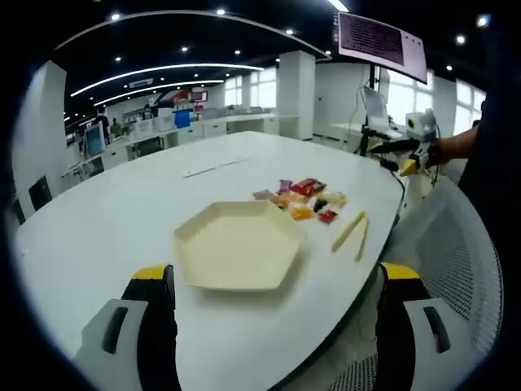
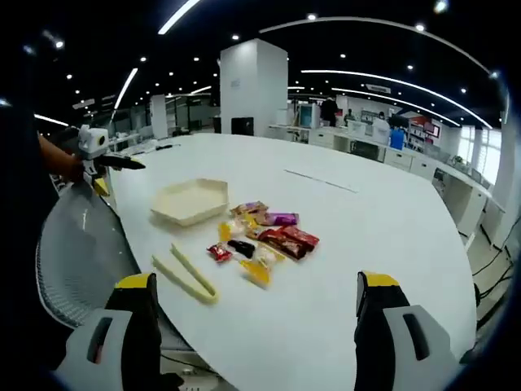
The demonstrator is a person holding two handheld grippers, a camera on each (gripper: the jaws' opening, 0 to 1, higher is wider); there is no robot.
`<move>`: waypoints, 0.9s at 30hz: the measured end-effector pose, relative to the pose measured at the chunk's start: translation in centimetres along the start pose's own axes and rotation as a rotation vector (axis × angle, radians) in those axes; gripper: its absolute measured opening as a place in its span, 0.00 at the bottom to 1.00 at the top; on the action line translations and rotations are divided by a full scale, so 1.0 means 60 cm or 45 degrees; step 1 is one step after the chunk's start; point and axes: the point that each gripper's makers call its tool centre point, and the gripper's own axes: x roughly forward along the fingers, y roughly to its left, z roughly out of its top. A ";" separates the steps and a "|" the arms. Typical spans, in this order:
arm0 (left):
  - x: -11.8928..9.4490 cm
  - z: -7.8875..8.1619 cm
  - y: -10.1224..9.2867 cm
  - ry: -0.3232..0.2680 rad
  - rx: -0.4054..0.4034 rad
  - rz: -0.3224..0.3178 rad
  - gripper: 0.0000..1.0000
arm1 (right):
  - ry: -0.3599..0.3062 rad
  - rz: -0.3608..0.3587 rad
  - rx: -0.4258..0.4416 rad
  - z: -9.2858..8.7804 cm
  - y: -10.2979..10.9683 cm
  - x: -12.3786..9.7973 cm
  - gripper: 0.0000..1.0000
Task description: Place the target food into the container with the food tongs after gripping and lifting it, then release it inside without dropping or visibly crushing the food.
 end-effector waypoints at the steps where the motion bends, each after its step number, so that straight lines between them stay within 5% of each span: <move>1: 0.000 0.000 0.000 0.001 -0.003 0.000 1.00 | -0.001 0.010 0.019 0.000 0.003 0.000 1.00; 27: 0.001 -0.016 0.003 0.071 0.025 0.021 1.00 | 0.020 0.058 0.005 -0.004 0.025 0.016 1.00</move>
